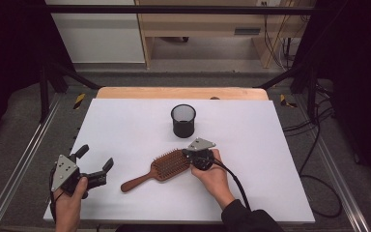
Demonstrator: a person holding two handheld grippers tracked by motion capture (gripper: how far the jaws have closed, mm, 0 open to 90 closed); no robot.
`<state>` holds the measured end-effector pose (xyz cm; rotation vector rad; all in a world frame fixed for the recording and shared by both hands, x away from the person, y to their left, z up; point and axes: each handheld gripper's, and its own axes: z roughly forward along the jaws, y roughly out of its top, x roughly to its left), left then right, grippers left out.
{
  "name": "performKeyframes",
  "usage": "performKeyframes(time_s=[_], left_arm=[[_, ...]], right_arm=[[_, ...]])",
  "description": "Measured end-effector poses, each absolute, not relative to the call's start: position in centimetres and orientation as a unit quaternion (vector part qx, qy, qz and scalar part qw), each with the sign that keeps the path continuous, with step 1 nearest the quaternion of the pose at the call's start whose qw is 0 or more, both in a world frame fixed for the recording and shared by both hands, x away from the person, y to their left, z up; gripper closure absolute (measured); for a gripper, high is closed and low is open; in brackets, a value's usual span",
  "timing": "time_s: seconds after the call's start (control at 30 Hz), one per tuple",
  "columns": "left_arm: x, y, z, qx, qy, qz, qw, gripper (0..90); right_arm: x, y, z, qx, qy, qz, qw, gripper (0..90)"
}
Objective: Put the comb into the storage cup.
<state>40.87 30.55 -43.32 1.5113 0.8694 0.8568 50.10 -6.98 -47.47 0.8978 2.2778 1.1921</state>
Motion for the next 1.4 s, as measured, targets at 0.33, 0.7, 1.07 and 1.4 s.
performKeyframes(time_s=[0.33, 0.7, 1.07, 1.4], left_arm=[[40.8, 30.7, -43.3, 0.642, 0.372, 0.364, 0.563, 2.9], [40.8, 30.7, -43.4, 0.642, 0.376, 0.365, 0.559, 2.9], [40.8, 30.8, -43.5, 0.642, 0.382, 0.366, 0.556, 2.4], [40.9, 30.6, -43.1, 0.65, 0.387, 0.349, 0.553, 1.6]], right_arm=[[50.0, -9.0, -46.4, 0.333, 0.808, 0.435, 0.216, 87.6], [48.3, -14.3, -44.6, 0.369, 0.774, 0.462, 0.228, 64.9], [45.9, -21.4, -43.8, 0.417, 0.723, 0.483, 0.265, 21.4], [44.4, -26.1, -43.6, 0.428, 0.687, 0.505, 0.301, 6.1]])
